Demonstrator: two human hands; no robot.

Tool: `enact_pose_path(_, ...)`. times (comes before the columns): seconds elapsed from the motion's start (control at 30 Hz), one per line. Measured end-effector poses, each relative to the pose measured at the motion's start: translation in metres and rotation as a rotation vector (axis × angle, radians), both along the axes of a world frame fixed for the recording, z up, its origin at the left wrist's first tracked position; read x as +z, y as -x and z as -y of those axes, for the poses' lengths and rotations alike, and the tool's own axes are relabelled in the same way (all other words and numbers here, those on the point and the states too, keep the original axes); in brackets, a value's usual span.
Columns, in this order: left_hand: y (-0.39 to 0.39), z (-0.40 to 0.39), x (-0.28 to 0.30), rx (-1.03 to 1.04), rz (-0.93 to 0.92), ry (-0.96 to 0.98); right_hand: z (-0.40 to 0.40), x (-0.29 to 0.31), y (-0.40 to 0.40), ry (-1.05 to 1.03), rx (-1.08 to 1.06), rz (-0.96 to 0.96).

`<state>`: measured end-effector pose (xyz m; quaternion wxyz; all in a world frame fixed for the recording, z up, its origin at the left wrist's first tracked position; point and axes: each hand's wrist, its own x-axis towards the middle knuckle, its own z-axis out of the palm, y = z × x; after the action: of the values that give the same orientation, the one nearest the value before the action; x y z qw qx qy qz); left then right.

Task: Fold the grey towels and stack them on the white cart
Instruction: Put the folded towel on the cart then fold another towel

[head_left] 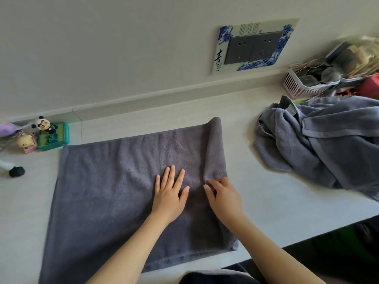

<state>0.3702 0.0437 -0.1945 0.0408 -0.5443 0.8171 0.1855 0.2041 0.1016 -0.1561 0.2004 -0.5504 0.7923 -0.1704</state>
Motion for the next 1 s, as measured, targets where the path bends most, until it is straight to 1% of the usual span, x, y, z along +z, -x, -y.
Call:
enact_pose_path(0.03, 0.0, 0.0, 0.0, 0.0, -0.008, -0.003, -0.003, -0.001, -0.003, -0.025, -0.025, 0.035)
enact_pose_path(0.1, 0.001, 0.001, 0.0, -0.005, -0.013, -0.01, -0.004, -0.002, -0.001, -0.05, -0.176, 0.08)
enact_pose_path(0.17, 0.0, 0.001, 0.0, 0.005, -0.026, -0.013, -0.007, -0.004, -0.002, -0.066, -0.321, 0.048)
enact_pose_path(0.23, 0.001, 0.0, -0.001, 0.006, -0.018, -0.007, -0.009, -0.01, -0.011, -0.088, -0.386, -0.01)
enact_pose_path(0.33, 0.003, 0.0, -0.001, 0.012, -0.003, 0.005, -0.009, -0.019, -0.027, -0.062, -0.373, -0.052)
enact_pose_path(0.47, 0.001, -0.002, -0.002, 0.004, 0.023, 0.013, -0.002, -0.019, -0.025, -0.055, -0.34, -0.083)
enact_pose_path(0.53, -0.001, -0.002, -0.004, 0.004, 0.028, 0.027, -0.003, -0.019, -0.016, -0.099, -0.358, -0.061)
enact_pose_path(0.6, -0.001, -0.002, -0.005, 0.005, 0.023, 0.037, -0.008, -0.015, -0.001, -0.083, -0.386, -0.008)
enact_pose_path(0.7, -0.002, -0.003, -0.007, -0.002, 0.026, 0.045, -0.014, -0.011, 0.034, -0.059, -0.509, 0.062)
enact_pose_path(0.83, 0.0, -0.002, -0.006, -0.012, 0.057, 0.051, -0.018, -0.014, 0.077, -0.21, -0.61, 0.053)
enact_pose_path(0.9, 0.003, -0.003, -0.006, -0.01, 0.066, 0.047, -0.019, -0.011, 0.079, -0.218, -0.633, 0.115)
enact_pose_path(1.0, 0.009, -0.006, -0.003, -0.001, -0.037, 0.112, -0.017, -0.005, 0.064, -0.251, -0.525, 0.132)
